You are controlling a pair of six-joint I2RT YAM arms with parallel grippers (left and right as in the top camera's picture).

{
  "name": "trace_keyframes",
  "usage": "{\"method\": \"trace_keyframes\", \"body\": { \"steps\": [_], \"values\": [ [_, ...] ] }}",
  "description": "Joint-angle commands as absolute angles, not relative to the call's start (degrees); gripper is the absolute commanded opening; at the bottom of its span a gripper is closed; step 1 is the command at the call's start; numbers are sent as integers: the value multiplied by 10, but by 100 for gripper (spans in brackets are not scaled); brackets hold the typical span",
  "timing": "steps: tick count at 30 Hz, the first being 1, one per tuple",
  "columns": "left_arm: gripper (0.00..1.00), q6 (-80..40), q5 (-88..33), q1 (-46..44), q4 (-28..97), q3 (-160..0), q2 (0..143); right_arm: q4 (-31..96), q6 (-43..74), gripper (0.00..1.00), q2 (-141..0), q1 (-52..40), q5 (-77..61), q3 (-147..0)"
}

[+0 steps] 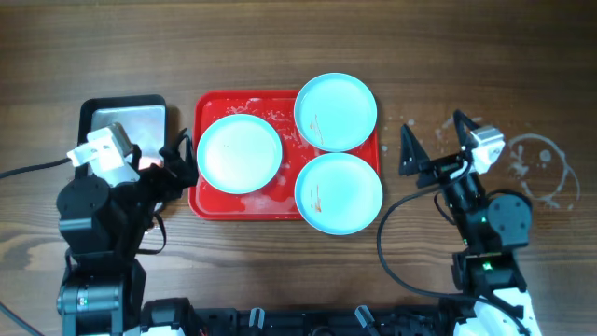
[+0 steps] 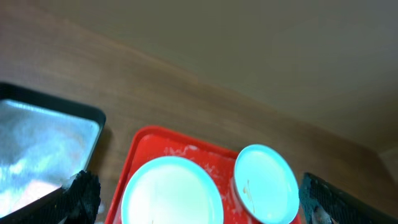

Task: Clean dirty plates on tray and stack at the side

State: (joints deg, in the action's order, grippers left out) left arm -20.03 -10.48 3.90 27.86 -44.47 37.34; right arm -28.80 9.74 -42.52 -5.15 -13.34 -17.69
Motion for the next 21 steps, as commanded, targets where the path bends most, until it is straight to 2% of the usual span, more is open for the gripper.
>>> {"method": "trace_keyframes", "body": {
  "steps": [1, 21],
  "values": [
    [100, -197, -115, 36, 277, -462, 372, -247, 91, 100, -457, -49, -169, -245],
    [100, -197, -115, 36, 280, -462, 372, -159, 92, 100, -507, -49, -231, -333]
  ]
}}
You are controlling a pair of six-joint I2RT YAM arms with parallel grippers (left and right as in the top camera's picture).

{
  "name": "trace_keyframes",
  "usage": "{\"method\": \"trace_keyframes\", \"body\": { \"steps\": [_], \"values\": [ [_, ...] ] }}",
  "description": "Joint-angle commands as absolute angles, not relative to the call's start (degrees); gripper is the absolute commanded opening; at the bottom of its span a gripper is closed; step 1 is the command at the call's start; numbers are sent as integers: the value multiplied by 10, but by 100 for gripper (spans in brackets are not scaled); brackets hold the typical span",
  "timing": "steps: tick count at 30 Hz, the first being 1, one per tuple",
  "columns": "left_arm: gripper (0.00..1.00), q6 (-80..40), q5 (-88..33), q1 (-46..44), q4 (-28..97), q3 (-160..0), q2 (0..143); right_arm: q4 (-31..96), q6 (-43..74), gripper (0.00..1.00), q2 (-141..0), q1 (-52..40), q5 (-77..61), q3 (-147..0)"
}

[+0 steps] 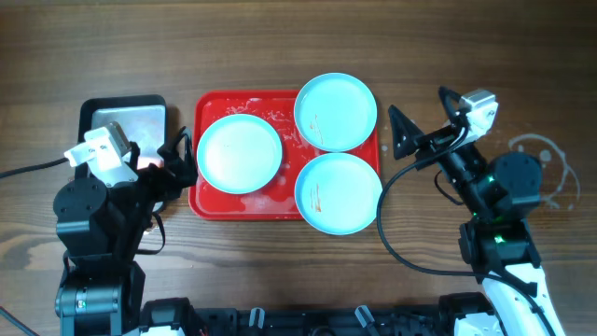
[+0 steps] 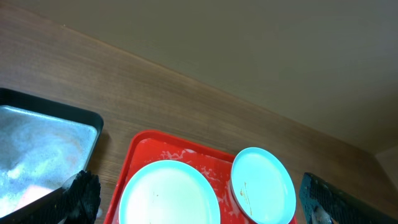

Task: Clean dirty plates on tray and stack at the side

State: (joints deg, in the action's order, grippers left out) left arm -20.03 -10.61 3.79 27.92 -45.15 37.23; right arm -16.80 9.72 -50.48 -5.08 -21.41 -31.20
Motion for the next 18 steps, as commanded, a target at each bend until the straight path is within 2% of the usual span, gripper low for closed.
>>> {"method": "trace_keyframes", "body": {
  "steps": [1, 9, 18],
  "values": [
    [100, -197, -115, 36, 281, -462, 372, -150, 92, 100, -508, -49, -231, -338],
    [100, -197, -115, 36, 281, -463, 373, -72, 92, 100, -566, -49, -259, -425],
    [100, -197, -116, 36, 304, -489, 413, -76, 92, 100, -598, -49, -302, -454]
  ]
}}
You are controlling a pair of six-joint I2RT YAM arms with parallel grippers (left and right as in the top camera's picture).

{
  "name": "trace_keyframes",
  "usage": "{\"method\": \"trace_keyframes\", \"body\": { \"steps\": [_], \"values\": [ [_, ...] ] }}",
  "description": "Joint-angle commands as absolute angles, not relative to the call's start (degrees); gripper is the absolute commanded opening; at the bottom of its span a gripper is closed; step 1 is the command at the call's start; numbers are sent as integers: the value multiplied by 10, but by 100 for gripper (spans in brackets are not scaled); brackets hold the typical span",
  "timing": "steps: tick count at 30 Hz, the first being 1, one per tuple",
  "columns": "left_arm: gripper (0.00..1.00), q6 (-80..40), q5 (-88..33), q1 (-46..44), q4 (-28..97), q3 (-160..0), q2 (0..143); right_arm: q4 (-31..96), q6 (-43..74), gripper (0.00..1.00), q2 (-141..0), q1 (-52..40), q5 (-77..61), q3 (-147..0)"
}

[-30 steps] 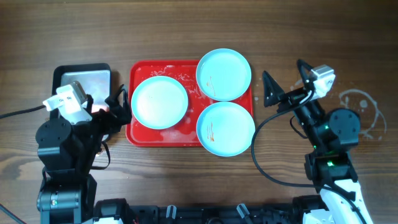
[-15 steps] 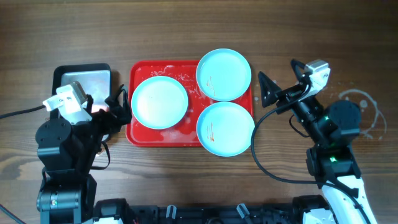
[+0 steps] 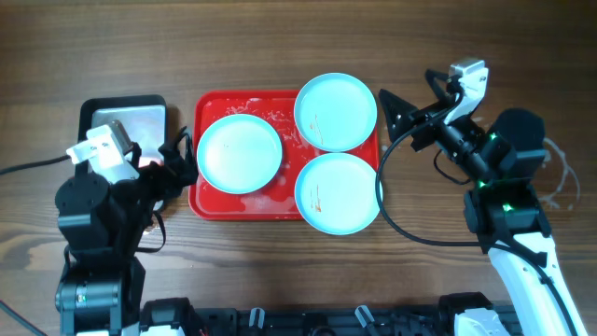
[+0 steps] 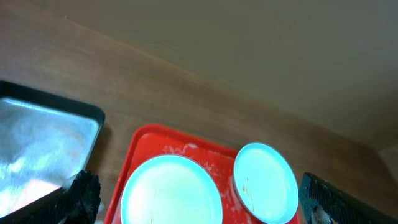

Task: Clean dirty plates on tray and stack at the side

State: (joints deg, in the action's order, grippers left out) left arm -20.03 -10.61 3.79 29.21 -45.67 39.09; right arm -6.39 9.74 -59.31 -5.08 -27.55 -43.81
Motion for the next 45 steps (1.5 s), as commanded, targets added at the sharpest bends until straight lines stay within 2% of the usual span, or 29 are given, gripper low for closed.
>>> {"method": "trace_keyframes", "body": {
  "steps": [1, 5, 17, 20, 28, 33, 36, 42, 45],
  "values": [
    [100, -197, -116, 36, 315, -503, 426, -84, 88, 100, -598, -48, -298, -454],
    [100, -197, -157, 36, 339, -551, 461, -104, 166, 100, -598, -48, -303, -454],
    [100, -200, -165, 36, 372, -555, 474, -43, 119, 100, -605, -49, -297, -465],
    [100, -199, -165, 36, 381, -572, 505, 26, 120, 100, -609, -49, -297, -514],
    [100, -152, -149, 36, 480, -706, 621, 333, 79, 100, -625, -49, -264, -724],
    [100, -152, -78, 36, 569, -793, 657, 450, 59, 100, -666, -54, -248, -813],
    [100, -157, -12, 36, 628, -818, 664, 530, 60, 100, -708, -63, -182, -865],
    [100, -152, 37, 36, 649, -818, 668, 586, 62, 100, -776, -63, -163, -865],
    [100, -152, 68, 36, 648, -818, 680, 568, 14, 100, -809, -63, -265, -865]
  ]
}}
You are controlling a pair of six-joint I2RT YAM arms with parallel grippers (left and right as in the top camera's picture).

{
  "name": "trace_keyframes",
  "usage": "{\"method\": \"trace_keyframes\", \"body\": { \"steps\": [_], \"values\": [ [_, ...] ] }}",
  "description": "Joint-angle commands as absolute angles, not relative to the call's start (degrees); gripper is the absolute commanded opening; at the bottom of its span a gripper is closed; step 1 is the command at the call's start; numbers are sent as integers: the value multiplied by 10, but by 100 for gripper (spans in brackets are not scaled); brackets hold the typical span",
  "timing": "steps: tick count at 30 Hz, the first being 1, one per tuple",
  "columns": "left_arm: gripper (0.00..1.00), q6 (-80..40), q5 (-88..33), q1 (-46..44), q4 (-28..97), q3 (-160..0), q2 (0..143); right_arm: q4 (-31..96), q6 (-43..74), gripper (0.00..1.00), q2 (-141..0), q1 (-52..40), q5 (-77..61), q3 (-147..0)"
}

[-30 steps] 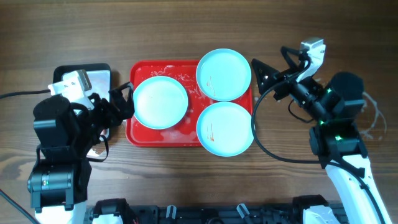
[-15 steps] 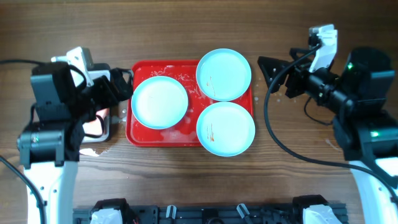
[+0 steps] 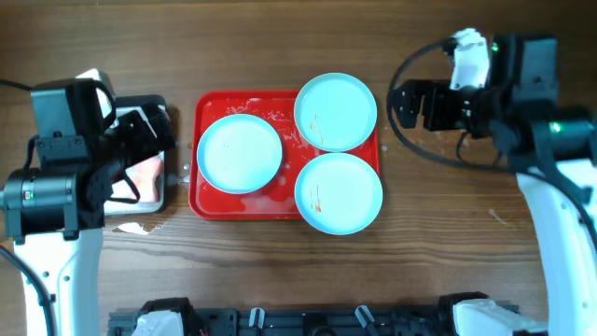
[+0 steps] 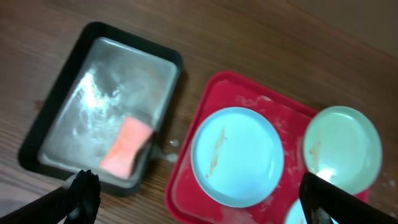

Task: Clean dirty plates on tray and stack at the side

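Note:
A red tray holds three light blue plates: one on the left, one at the far right and one at the near right. Each of the right two has an orange smear. A pink sponge lies in the wet black pan left of the tray. My left gripper hangs open high over the pan's right side, its fingertips wide apart and holding nothing. My right gripper hovers just right of the far right plate, apparently open and empty.
White crumbs or foam speckle the tray's far edge. A small wet patch lies on the wood by the pan's near edge. Cables loop from the right arm.
My left arm has risen and now looks straight down on the pan, sponge and tray. My right gripper has moved a little further from me, now level with the far right plate.
At first both arms sat low near the table's front edge, grippers open. The right gripper then stood closer to the tray's right side at each moment, while the left arm stayed put. Now both arms are raised. The plates and sponge have not moved.

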State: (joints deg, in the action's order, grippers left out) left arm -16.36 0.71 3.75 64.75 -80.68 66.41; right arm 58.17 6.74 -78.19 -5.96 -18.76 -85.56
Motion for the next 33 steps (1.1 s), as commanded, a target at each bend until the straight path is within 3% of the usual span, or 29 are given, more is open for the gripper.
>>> {"method": "trace_keyframes", "body": {
  "steps": [1, 7, 13, 19, 28, 33],
  "values": [
    [100, -152, 82, 36, 648, -818, 687, 554, -4, 100, -819, -65, -312, -865],
    [100, -152, 93, 62, 670, -818, 762, 450, 149, 97, -895, -152, -308, -865],
    [98, -156, 84, 122, 665, -818, 811, 405, 279, 68, -957, -297, -135, -865],
    [96, -156, 84, 166, 640, -818, 835, 378, 336, 64, -1031, -387, -26, -865],
    [94, -152, 26, 166, 677, -816, 927, 350, 300, 63, -1075, -392, -29, -865],
    [85, -140, 26, 166, 691, -816, 989, 345, 300, 64, -1075, -392, -35, -865]
  ]
}}
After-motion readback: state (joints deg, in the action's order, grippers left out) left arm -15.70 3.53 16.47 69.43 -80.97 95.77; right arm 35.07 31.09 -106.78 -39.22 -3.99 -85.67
